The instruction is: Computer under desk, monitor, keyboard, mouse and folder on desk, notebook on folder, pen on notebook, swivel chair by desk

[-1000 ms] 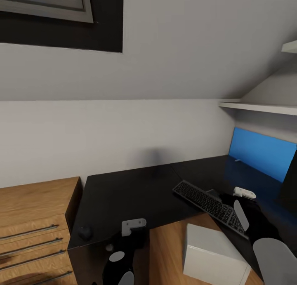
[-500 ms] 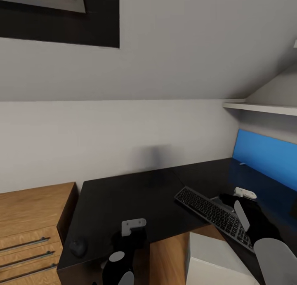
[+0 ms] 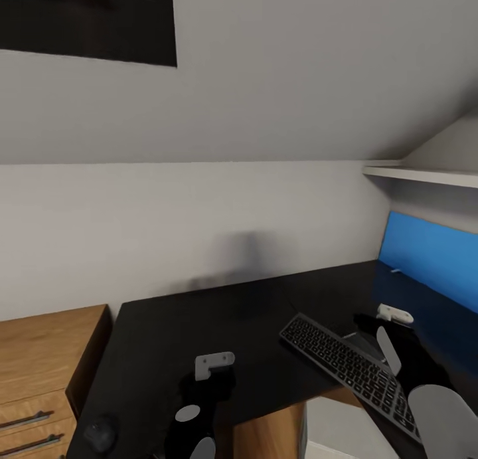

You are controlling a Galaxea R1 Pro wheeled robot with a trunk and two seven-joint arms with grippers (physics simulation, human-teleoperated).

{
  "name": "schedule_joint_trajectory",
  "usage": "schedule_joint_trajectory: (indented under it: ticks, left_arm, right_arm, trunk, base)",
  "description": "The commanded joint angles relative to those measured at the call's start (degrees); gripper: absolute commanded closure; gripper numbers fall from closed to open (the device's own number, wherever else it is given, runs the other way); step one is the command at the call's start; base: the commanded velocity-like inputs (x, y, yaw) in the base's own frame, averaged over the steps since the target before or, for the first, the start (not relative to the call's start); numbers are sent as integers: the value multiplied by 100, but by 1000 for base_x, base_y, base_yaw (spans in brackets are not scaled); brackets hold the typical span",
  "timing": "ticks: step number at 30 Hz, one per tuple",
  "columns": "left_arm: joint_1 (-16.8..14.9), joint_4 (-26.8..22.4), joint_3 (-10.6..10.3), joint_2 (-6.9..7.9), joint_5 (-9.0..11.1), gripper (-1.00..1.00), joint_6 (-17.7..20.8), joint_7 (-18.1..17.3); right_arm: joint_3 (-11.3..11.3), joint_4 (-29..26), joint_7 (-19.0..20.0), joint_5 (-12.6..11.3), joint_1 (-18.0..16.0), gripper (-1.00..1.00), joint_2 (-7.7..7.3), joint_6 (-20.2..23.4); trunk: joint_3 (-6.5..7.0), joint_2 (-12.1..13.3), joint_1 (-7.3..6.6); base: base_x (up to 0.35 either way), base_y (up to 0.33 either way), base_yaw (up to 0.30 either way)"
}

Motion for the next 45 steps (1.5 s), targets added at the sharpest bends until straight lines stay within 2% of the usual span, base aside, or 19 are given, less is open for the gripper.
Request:
schedule_joint_trajectory:
  ticks: [1,6,9,14,16,21,24,26,30,45]
  left_arm:
    - [-7,-6,-7,1,38,-100,18,47]
    - [-7,-6,-7,1,41,-100,18,47]
    - [-7,-6,-2,2,41,-100,18,47]
    - [-7,-21,-6,-3,40,-100,15,47]
    - [-7,-43,6,-11,40,-100,-24,53]
    - [-7,-50,10,-15,40,-100,-135,55]
    - [-7,-50,10,-16,40,-100,-144,56]
    - [-7,-50,10,-16,40,-100,-150,56]
    - [-7,-50,10,-16,40,-100,-153,56]
    - [-7,-50,-3,-16,30,-100,-158,67]
  right_arm:
    - [7,58,-40,-60,-3,-100,-4,-59]
    - [-3,502,-77,-65,-8,-100,-77,-498]
    - [-14,834,-154,-81,-10,-100,-217,-781]
    - [-22,1137,-197,-95,-17,-100,-325,-1101]
    - [-38,1420,-218,-123,-31,-100,-414,-1264]
    - [-58,1503,-323,-140,-37,-100,-447,-1288]
    - [-264,1507,-452,-258,-37,-100,-464,-1250]
    - [-537,1506,-517,-445,-38,-100,-500,-1103]
    - [-634,1498,-537,-585,-38,-100,-562,-952]
    - [-649,1497,-539,-635,-38,-100,-574,-927]
  trunk:
    - [-7,-4,3]
    - [-7,-4,3]
    - [-7,-4,3]
    - [-7,-4,3]
    - [-43,-84,47]
    - [-133,-285,157]
    - [-187,-405,222]
    - [-223,-485,266]
    - [-295,-646,354]
    - [-564,-1247,684]
  base:
    - [256,-104,0]
    - [155,-73,0]
    - [43,-21,0]
    - [15,-7,0]
    - [2,-1,0]
    - [0,0,0]
    - [0,0,0]
    - [0,0,0]
    - [0,0,0]
    - [0,0,0]
